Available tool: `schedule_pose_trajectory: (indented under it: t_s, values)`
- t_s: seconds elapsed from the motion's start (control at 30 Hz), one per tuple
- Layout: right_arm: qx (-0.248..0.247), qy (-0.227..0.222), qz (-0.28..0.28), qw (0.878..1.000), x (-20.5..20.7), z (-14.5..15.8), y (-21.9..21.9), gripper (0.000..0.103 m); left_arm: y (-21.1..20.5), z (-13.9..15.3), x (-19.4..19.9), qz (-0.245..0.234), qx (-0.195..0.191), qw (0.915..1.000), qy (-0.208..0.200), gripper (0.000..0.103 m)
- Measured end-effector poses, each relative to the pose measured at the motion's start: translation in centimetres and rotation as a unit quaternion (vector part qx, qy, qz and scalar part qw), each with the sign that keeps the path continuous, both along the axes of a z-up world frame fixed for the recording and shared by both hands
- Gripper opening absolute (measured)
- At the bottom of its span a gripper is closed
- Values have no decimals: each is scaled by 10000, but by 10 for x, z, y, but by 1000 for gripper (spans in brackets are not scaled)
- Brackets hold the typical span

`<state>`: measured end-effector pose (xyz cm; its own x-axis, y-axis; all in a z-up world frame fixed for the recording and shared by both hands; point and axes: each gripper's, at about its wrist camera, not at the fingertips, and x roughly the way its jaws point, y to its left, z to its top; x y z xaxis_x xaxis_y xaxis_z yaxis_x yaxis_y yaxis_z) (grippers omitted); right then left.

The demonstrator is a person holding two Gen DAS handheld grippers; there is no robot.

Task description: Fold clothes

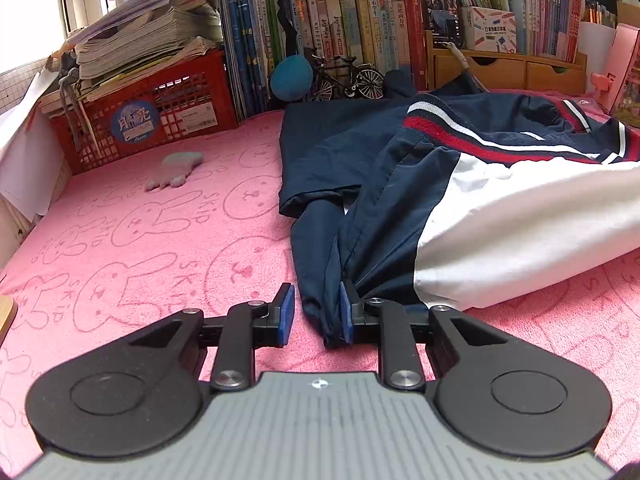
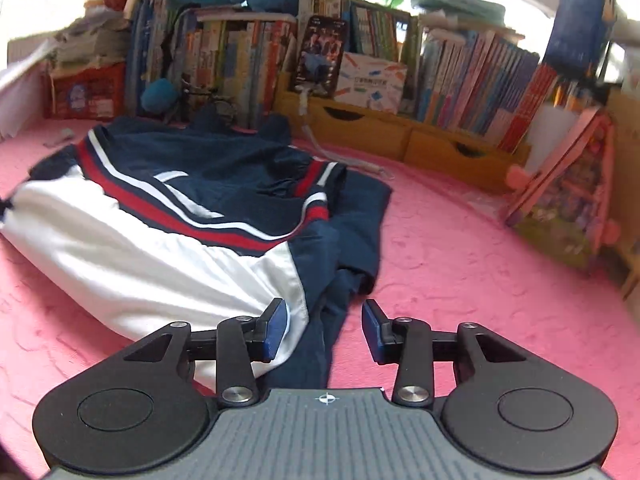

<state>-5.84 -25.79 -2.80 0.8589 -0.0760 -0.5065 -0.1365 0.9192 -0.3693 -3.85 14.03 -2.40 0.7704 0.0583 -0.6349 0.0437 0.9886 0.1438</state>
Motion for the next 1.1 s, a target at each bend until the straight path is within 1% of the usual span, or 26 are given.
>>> schedule_pose_trajectory:
  t_s: [0.03,0.07,0.13,0.17,0.23,0.27,0.33,0.43,0.47,0.5,0.53,0.57,0.6,0.63,0.67,0.73,0.77,0.8,0.83,0.87,0.9,0.97,1.0,1.03,1.07,1.1]
  values:
    - [-160,-134,97,9997,-7,1,3,43,1,1,-2,1,8,10000,6,24]
    - [8,-97,213,9997,-11,3,1,43,1,2,-5,3,16,10000,12,27]
    - [735,224,419,9962,-15,8,-13,44,7,6,-9,89,-85,9999,6,34]
    - [1263,404,618,9892,-16,11,-25,44,12,10,-10,159,-191,9997,6,37]
    - [1992,582,772,9752,-20,12,-43,46,21,14,-13,303,-365,9989,-7,40]
    - [2237,699,825,9686,-22,12,-50,47,24,15,-14,472,-289,9985,-11,41]
    - [2472,840,892,9612,-26,8,-59,47,31,16,-15,839,-63,9965,-14,40]
    - [2226,906,880,9667,-30,0,-55,47,50,19,-19,1206,-408,9919,-25,39]
    - [2023,961,799,9713,-28,-5,-49,39,50,24,-20,1127,-549,9920,-140,39]
    - [1815,978,789,9753,-28,-7,-45,22,50,29,-20,1048,-690,9918,-255,41]
    - [1607,986,796,9788,-28,-9,-40,19,50,34,-21,968,-831,9911,-370,43]
    - [1399,994,802,9819,-29,-11,-36,19,45,41,-20,727,-1005,9908,-532,55]
    - [1310,987,793,9832,-30,-10,-35,19,40,46,-17,497,-1176,9896,-667,71]
    - [1346,990,778,9829,-31,-6,-37,19,34,51,-13,279,-1352,9874,-780,79]
    - [1481,998,766,9809,-31,-1,-42,19,29,53,-5,103,-1507,9849,-840,89]
    - [2072,929,793,9707,-29,13,-59,24,18,57,11,-251,-1815,9784,-956,96]
    - [2412,855,828,9632,-27,20,-69,36,11,53,26,-368,-1873,9780,-841,102]
    - [2686,731,840,9568,-24,26,-75,52,3,48,41,-485,-1930,9773,-724,102]
    - [2838,587,827,9535,-19,31,-79,57,-2,42,55,-519,-1851,9798,-547,102]
    - [2850,485,819,9538,-13,34,-79,59,-9,36,66,-527,-1691,9833,-427,101]
    - [2725,425,796,9579,-3,34,-76,59,-15,29,76,-535,-1530,9863,-307,99]
    - [2426,382,784,9662,19,32,-65,59,-25,17,90,-605,-1216,9905,-215,98]
    - [2334,454,804,9680,32,27,-58,60,-29,12,96,-633,-1087,9919,-170,91]
    - [2253,536,823,9693,45,22,-51,61,-31,5,99,-570,-1058,9927,-72,85]
    - [2211,650,807,9697,57,14,-45,67,-32,-2,102,-507,-1030,9934,26,66]
    - [2176,771,785,9698,69,7,-39,73,-32,-4,100,-375,-1068,9936,42,40]
